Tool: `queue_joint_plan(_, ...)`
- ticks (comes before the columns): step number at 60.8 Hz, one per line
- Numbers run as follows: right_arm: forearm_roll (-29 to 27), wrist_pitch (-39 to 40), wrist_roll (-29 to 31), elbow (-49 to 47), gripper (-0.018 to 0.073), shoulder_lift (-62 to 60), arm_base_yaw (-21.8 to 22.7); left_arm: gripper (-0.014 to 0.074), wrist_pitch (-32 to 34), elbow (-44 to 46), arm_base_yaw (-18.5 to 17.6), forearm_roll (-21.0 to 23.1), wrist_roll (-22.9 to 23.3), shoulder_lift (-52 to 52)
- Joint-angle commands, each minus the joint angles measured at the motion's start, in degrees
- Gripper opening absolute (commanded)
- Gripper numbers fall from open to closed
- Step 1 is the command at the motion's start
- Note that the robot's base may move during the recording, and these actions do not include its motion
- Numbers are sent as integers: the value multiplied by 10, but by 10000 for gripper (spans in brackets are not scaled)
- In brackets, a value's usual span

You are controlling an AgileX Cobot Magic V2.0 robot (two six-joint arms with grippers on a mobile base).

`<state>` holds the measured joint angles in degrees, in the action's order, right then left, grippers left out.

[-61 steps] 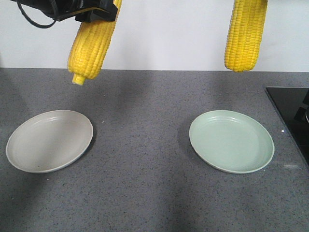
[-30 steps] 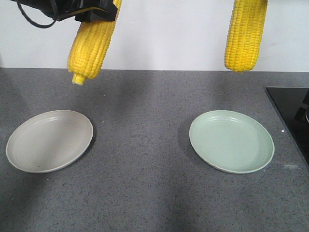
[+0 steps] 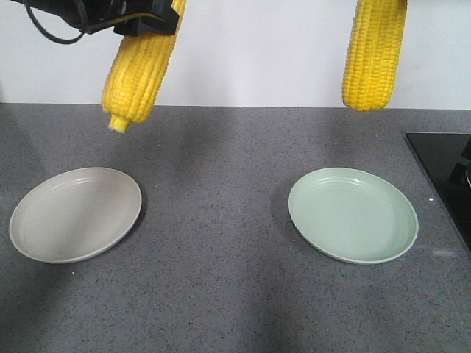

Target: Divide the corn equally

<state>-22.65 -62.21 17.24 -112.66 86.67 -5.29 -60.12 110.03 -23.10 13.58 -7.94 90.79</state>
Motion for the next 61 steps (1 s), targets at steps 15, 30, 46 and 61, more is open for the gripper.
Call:
queue_joint_plan(15, -7, -51, 2, -17, -5, 73, 2, -6, -26, 16, 1, -77, -4, -1)
queue_joint_plan(30, 31, -109, -5, -6, -5, 166, 2, -6, -59, 15, 1, -179, 55, 57)
queue_joint_plan(46, 88, -109, -12, 42, -5, 215, 2, -6, -73, 15, 11, -202, 85, 113)
queue_joint_plan(61, 116, -109, -12, 76, -5, 225, 2, -6, -116, 15, 49, -202, 133, 158)
